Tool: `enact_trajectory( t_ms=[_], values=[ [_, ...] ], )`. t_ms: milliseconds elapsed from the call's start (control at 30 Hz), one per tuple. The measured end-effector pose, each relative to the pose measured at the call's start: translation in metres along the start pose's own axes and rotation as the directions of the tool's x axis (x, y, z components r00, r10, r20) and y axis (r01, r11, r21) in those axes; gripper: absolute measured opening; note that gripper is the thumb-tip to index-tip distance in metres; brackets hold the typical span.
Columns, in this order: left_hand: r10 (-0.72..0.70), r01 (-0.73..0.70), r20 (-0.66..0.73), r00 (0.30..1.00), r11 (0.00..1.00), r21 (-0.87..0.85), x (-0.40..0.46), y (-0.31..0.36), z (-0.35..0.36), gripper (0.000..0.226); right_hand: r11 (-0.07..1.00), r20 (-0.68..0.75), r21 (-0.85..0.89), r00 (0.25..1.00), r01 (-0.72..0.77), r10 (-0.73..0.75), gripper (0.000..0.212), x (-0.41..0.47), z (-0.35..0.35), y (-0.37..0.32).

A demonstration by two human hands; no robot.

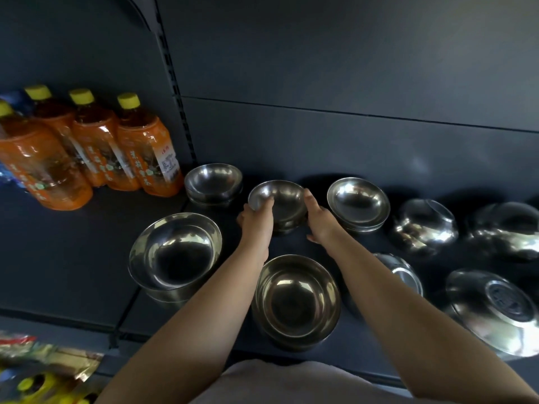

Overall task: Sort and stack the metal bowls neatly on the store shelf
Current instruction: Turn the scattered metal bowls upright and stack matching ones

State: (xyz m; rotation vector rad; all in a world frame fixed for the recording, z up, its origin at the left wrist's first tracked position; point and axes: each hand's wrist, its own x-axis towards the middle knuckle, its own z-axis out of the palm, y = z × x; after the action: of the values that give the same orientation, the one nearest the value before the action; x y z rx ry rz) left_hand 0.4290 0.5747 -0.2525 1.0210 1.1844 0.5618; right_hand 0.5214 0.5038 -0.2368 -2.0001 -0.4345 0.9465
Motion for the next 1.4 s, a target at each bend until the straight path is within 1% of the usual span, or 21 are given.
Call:
enact_trajectory(
  t_ms=[167,300,433,733,833,933,1000,1067,1100,1200,1267,1300,1367,1400],
  values=[
    [0.043,-0.042,0.009,0.999,0.993,-0.107,0.012,0.010,0.005,0.075,0.998,0.071,0.054,0.997,-0.026,0.022,0.069,0.009,-0.001,-0.016],
    [0.058,-0.053,0.039,0.998,0.992,-0.119,0.018,0.013,0.007,0.077,0.994,0.087,0.108,0.996,-0.017,0.007,0.068,0.014,0.002,-0.017],
    [0.058,-0.055,0.026,0.998,0.995,-0.084,0.017,0.018,0.010,0.071,0.989,0.089,0.144,0.996,-0.012,-0.001,0.069,0.015,0.005,-0.016],
    [0.041,-0.038,0.097,0.994,0.999,-0.034,0.011,0.021,0.009,0.072,0.974,0.050,0.224,0.999,-0.032,0.022,0.074,0.008,0.003,-0.009],
    [0.094,-0.091,0.101,0.990,0.995,-0.032,-0.001,0.028,0.005,0.063,0.957,-0.002,0.288,1.000,-0.024,0.026,0.076,0.004,-0.008,-0.007],
    [0.155,-0.151,0.103,0.982,0.987,-0.053,-0.022,0.038,0.001,0.044,0.940,-0.005,0.340,1.000,0.016,-0.015,0.067,-0.007,-0.025,-0.007],
    [0.166,-0.157,0.118,0.979,0.984,-0.082,-0.037,0.044,-0.001,0.035,0.946,-0.057,0.322,0.998,0.047,-0.030,0.061,-0.016,-0.036,-0.008],
    [0.164,-0.146,0.193,0.968,0.984,-0.101,-0.053,0.049,0.001,0.025,0.945,-0.163,0.321,0.987,0.063,-0.010,0.056,-0.027,-0.048,-0.005],
    [0.170,-0.150,0.248,0.954,0.984,-0.095,-0.063,0.050,0.003,0.025,0.949,-0.223,0.305,0.975,0.078,-0.008,0.053,-0.033,-0.055,-0.002],
    [0.173,-0.158,0.412,0.895,0.985,-0.071,-0.095,0.049,0.012,0.035,0.978,-0.366,0.173,0.929,0.119,-0.048,0.049,-0.058,-0.075,0.019],
    [0.155,-0.151,0.488,0.859,0.987,-0.048,-0.114,0.040,0.020,0.034,0.976,-0.422,0.163,0.904,0.146,-0.065,0.047,-0.074,-0.084,0.037],
    [0.137,-0.137,0.516,0.845,0.990,-0.038,-0.122,0.033,0.025,0.033,0.981,-0.447,0.138,0.892,0.135,-0.059,0.044,-0.081,-0.088,0.047],
    [0.091,-0.104,0.552,0.829,0.995,-0.007,-0.134,0.017,0.036,0.033,0.995,-0.463,0.075,0.886,0.063,-0.021,0.040,-0.090,-0.093,0.063],
    [0.068,-0.090,0.563,0.823,0.996,0.010,-0.140,0.008,0.041,0.034,0.996,-0.466,0.076,0.885,0.042,-0.002,0.039,-0.094,-0.095,0.071]
  ],
)
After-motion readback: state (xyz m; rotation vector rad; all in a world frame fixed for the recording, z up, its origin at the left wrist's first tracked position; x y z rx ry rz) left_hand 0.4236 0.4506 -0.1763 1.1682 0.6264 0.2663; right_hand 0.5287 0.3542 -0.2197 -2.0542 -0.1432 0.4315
